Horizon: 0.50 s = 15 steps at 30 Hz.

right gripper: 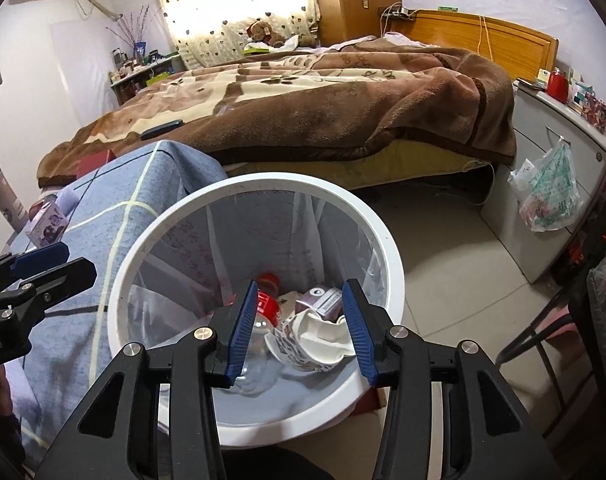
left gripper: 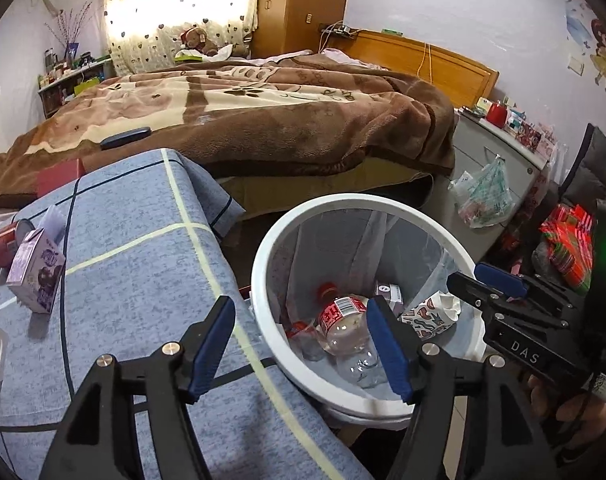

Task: Collect trash
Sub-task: 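Open both tools to drop the two cups into the wastebasket, then move both open tools back toward the trash on the table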

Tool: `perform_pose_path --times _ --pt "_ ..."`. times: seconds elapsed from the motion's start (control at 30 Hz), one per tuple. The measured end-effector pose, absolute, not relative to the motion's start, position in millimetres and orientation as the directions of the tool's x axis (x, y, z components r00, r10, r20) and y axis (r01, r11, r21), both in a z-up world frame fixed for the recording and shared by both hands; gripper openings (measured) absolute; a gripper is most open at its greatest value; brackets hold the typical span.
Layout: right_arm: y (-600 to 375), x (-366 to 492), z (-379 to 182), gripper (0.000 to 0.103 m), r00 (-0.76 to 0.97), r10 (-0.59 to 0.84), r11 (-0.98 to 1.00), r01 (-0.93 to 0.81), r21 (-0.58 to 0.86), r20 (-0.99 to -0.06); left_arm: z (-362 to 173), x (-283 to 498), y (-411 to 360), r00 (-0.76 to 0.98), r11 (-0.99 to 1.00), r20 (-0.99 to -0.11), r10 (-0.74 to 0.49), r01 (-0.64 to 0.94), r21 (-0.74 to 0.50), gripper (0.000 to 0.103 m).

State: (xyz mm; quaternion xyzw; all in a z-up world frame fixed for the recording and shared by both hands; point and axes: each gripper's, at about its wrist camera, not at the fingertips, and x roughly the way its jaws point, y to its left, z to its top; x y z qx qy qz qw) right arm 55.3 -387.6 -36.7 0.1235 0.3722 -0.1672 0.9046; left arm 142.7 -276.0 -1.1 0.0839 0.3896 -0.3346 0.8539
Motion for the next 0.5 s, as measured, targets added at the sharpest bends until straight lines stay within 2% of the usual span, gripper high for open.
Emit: perform_pose_path --times 0.3,0.5 --pt "-373.7 56.5 -26.6 0.046 0.694 -0.200 0.922 0.372 0.107 -0.692 12.9 136.2 -246.3 0.563 0.806 -0.686 -0.461 0.588 -0.059 0.071" --pt "-356.9 58.5 -20.5 0.046 0.716 -0.177 0.932 0.342 0.118 -0.675 17.8 132.5 -219.5 0.572 0.817 -0.671 -0.472 0.569 -0.090 0.071"
